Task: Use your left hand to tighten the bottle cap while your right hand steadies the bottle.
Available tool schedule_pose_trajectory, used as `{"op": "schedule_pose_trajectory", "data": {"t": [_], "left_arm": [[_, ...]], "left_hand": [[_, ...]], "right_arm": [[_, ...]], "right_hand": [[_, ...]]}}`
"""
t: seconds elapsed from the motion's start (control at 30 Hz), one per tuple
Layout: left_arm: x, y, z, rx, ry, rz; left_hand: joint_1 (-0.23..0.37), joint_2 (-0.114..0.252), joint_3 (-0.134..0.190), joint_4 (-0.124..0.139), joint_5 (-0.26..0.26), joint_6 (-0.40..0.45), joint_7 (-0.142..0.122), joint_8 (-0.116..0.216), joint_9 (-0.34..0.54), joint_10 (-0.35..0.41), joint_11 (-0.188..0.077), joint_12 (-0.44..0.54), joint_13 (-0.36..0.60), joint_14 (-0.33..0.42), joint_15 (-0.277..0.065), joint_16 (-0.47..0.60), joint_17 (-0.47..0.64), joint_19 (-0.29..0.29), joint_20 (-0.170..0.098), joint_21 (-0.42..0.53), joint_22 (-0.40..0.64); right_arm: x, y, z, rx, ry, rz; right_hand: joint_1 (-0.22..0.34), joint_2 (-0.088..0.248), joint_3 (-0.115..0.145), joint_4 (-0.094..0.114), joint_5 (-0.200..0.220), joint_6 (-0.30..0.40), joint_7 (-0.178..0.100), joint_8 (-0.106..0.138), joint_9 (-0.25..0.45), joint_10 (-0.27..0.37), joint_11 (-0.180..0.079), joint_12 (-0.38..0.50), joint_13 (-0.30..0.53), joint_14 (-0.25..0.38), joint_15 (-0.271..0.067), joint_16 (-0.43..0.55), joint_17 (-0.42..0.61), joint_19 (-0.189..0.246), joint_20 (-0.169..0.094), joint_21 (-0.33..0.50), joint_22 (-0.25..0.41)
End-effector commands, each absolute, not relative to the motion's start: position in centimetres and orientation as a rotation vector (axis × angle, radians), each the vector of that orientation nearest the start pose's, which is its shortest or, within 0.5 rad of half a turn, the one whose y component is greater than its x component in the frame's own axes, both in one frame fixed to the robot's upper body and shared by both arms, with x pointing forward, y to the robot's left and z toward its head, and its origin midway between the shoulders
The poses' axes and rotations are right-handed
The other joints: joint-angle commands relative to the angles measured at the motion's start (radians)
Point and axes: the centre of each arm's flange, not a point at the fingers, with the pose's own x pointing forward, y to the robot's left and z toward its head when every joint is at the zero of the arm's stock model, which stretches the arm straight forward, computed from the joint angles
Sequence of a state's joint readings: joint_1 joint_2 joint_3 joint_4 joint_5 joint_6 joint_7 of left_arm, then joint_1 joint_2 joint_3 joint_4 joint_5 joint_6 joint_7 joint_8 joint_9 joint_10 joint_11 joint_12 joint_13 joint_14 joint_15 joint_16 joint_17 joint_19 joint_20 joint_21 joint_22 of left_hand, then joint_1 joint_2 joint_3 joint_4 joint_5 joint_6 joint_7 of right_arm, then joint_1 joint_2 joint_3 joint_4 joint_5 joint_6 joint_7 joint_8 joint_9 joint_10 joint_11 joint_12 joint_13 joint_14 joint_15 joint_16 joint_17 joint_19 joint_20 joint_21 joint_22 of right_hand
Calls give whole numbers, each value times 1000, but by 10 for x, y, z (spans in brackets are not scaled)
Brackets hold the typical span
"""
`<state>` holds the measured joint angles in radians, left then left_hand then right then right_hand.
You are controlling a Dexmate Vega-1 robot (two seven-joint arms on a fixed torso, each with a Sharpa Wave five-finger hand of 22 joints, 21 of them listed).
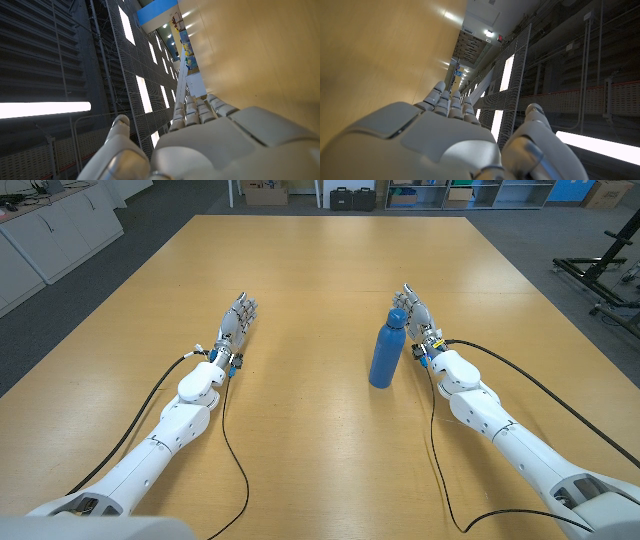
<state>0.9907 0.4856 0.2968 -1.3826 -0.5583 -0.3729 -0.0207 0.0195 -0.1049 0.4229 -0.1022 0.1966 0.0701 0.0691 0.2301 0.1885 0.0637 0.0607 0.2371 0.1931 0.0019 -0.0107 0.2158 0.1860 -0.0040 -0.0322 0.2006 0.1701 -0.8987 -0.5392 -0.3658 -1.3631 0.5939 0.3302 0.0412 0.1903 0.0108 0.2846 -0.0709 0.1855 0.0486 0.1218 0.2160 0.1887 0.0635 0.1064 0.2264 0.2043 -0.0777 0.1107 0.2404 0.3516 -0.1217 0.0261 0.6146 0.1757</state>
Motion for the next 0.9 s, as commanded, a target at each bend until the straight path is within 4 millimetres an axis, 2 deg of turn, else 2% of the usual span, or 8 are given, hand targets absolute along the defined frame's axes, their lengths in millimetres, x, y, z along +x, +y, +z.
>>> {"op": "schedule_pose_trajectory", "data": {"t": [0.03,0.1,0.23,0.43,0.67,0.77,0.87,0.9], "left_arm": [[619,274,-69,-3,-662,-180],[621,273,-73,-14,-658,-175],[620,273,-76,-10,-653,-169],[609,274,-71,22,-662,-176],[601,279,-73,16,-687,-189],[600,281,-77,0,-693,-189],[600,284,-81,-6,-694,-181],[600,285,-82,-5,-693,-181]], "left_hand": [[3,8,6,-1,3,18,-1,12,4,16,-2,6,5,12,-4,8,2,6,-61,2,5],[4,10,6,-1,2,25,-2,13,4,22,-6,7,5,18,-5,9,2,9,-60,2,5],[6,13,7,-2,2,39,-4,17,4,33,-8,10,5,32,-9,12,2,16,-59,3,5],[8,15,7,-3,2,43,-4,17,4,39,-8,11,5,35,-9,12,1,22,-60,4,5],[11,20,9,-4,1,49,-9,18,4,43,-9,11,5,38,-5,11,1,23,-56,4,5],[12,22,10,-4,1,56,-10,20,4,46,-9,11,5,40,-5,10,1,23,-55,3,5],[13,25,11,-5,0,66,-14,22,5,50,-12,11,5,46,-9,11,1,27,-50,3,5],[13,26,11,-5,0,67,-15,22,5,50,-12,11,5,47,-9,11,1,27,-50,3,5]], "right_arm": [[626,-300,-42,-42,-673,283],[622,-303,-42,-46,-685,285],[614,-307,-41,-70,-714,280],[605,-306,-46,-86,-706,275],[591,-308,-56,-135,-688,264],[584,-309,-59,-141,-685,254],[580,-309,-62,-140,-691,254],[578,-309,-63,-140,-695,252]], "right_hand": [[11,6,-2,-5,-1,16,-6,4,2,13,-6,9,-2,-2,-4,-1,-3,-41,23,-20,6],[10,9,-4,-5,-2,20,-8,2,2,9,-11,6,-4,-3,-5,-3,-6,-76,39,-38,6],[11,18,-6,-7,-4,17,-15,-5,2,-12,-13,-4,-6,-59,7,-26,-11,-134,50,-71,8],[19,21,-6,-14,-5,-3,-23,-14,3,-43,-13,-16,-6,-85,8,-35,-15,-175,84,-95,9],[47,7,-6,-38,-2,-58,-25,-27,4,-87,-8,-27,-6,-118,14,-44,-20,-187,102,-109,11],[57,2,-6,-45,-1,-69,-25,-27,5,-99,-7,-29,-6,-121,14,-43,-22,-163,105,-103,11],[73,-9,-7,-58,4,-75,-12,-22,7,-107,-4,-27,-5,-121,16,-40,-24,-133,80,-98,10],[83,-16,-7,-65,7,-90,-8,-23,8,-114,0,-26,-5,-121,17,-38,-26,-118,59,-97,10]]}}
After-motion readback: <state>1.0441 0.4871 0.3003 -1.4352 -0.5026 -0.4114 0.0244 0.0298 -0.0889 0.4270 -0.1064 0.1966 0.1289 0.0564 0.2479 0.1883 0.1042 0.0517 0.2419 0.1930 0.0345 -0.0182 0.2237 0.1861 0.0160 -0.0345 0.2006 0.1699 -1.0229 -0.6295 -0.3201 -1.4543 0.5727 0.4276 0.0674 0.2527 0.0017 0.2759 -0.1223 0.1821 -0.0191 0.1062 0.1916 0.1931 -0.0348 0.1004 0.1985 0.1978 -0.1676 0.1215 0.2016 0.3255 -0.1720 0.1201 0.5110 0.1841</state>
